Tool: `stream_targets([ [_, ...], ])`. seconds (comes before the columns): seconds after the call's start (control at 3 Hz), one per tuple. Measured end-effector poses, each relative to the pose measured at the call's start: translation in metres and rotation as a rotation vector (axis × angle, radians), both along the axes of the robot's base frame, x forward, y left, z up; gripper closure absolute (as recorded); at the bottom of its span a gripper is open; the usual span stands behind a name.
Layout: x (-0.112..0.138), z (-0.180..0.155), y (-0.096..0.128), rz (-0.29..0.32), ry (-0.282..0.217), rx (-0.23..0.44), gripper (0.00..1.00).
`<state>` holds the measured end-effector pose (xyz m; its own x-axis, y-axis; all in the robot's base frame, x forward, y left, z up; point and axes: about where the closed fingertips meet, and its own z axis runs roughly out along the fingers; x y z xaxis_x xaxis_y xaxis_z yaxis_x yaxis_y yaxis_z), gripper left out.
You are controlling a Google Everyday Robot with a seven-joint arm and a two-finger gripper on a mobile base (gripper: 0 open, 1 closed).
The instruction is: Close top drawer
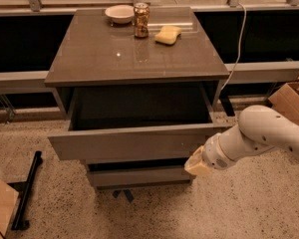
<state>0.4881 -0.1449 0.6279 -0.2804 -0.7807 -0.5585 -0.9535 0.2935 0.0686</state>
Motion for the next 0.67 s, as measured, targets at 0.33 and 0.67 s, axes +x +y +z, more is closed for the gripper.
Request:
stream_targets([
  [0.33, 0.0, 0.0, 0.0, 0.0, 0.0, 0.0, 1.0],
  [0.67, 0.015, 0.007, 0.009, 0.009, -0.036, 0.0, 1.0],
])
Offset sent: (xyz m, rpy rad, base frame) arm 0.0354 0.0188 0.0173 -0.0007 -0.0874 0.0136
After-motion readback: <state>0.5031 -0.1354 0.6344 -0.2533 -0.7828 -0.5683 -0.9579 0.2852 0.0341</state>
